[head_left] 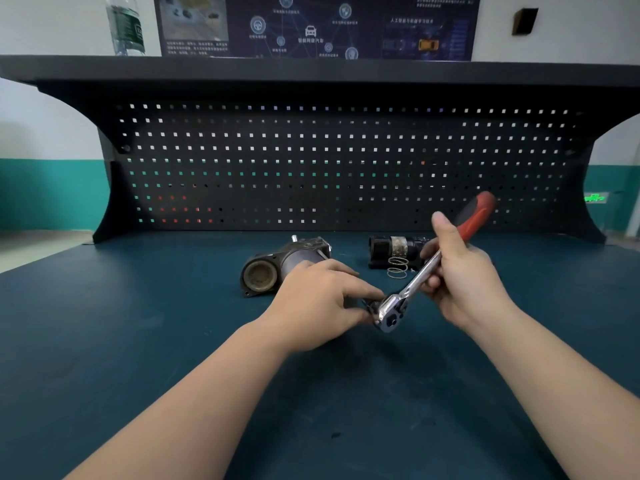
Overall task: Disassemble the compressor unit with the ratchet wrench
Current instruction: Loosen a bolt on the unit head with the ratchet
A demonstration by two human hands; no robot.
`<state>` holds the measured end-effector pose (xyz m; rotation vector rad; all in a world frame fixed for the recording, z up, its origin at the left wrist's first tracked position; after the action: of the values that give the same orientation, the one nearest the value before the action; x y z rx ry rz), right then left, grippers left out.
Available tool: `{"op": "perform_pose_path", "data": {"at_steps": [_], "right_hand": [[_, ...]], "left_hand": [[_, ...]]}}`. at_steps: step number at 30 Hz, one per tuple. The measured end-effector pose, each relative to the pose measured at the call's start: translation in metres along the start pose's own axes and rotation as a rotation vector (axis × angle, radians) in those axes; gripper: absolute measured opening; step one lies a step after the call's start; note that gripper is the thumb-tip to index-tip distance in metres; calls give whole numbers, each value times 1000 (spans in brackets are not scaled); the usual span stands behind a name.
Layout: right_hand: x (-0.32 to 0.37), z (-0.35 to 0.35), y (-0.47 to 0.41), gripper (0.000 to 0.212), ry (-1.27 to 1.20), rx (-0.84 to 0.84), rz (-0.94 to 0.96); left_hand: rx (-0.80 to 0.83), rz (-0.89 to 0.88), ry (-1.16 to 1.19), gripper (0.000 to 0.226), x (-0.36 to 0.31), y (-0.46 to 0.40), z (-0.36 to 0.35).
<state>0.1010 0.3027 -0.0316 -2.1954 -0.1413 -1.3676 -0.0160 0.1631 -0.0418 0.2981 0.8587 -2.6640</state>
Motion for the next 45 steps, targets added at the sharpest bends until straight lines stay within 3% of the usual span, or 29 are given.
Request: {"op": "perform_pose_path", "data": {"at_steps": [2,4,6,9,11,15,18,21,25,27,29,33,35,37,40,42,43,45], "right_hand": [[5,-1,2,43,-9,7,25],[3,2,3,37,16,-50,-72],[-9,9,9,30,27,-124,-314],[-24,14,27,35,-91,-145,-631],[-22,15,24,36,-72,-142,-556],[5,7,9,29,200,-98,70],[18,1,16,30,284,-45,303],[15,5,19,27,220,-117,206],[-15,16,25,29,13,-242,-436],[-22,16,30,32,-55,-245,-584],[-19,16,24,29,7,-236,-436],[12,6,13,32,117,-66,178],[21,2,17,33,179,11,285],[17,5,16,31,214,-39,217],[-16,14,20,26,-5,-189,-317],[-33,14,27,33,-115,-210,-544],[-36,15,26,34,-106,-214,-543],[-26,16,17,30,-1,-189,-288]], "left_hand": [[-20,11,-11,24,0,0,-1],[-58,12,-4,23,-2,1,-1],[-109,15,29,23,-2,1,1],[-108,40,27,24,-3,1,0],[-93,45,10,24,-2,1,0],[-20,21,15,29,-2,2,3],[33,13,26,27,-1,2,4],[-19,40,36,24,-2,3,3],[-90,59,74,25,-3,2,1],[-90,48,44,25,-3,2,0],[-86,41,23,26,-2,2,0],[-21,-17,-16,33,-2,3,2],[-14,-21,-12,31,-2,3,2],[-46,-6,-14,29,-2,2,1],[-95,19,3,28,-4,2,-1],[-108,25,16,28,-4,2,0],[-100,26,13,28,-4,2,0],[-58,20,-9,29,-2,2,1]]}}
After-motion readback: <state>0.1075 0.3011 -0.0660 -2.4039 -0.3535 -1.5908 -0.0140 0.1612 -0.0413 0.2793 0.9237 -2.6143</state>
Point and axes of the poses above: each hand's wrist, its own y-axis away from the middle knuckle, its own z-axis out of the back of the hand, x = y × z, the point moved 3 cm from there along -y, towards the middle knuckle, and after that the axes turned 15 degrees about z, right-handed, at the moved point
